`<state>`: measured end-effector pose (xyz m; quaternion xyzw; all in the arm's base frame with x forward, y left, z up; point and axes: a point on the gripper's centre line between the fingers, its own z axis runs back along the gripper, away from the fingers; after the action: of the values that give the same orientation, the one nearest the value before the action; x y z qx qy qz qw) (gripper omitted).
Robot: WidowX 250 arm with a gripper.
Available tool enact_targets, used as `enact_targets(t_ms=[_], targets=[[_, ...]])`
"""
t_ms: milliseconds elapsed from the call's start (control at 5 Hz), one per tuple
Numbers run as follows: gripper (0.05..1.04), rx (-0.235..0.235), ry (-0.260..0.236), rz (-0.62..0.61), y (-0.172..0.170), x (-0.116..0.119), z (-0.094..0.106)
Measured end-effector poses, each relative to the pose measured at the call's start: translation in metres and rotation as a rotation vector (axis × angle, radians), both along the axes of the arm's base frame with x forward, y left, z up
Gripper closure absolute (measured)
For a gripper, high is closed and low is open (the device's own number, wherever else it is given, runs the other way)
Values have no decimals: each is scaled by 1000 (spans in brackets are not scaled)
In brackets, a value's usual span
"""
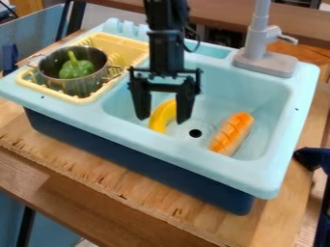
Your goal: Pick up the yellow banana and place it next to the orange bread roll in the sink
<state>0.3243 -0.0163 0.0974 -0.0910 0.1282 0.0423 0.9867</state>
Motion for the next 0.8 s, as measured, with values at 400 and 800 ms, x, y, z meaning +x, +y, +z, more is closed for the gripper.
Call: enact_targets(t_ms=[400, 800], targets=[[110, 154, 121, -132, -13, 23, -28], [630, 228, 104, -39, 3, 19, -26]])
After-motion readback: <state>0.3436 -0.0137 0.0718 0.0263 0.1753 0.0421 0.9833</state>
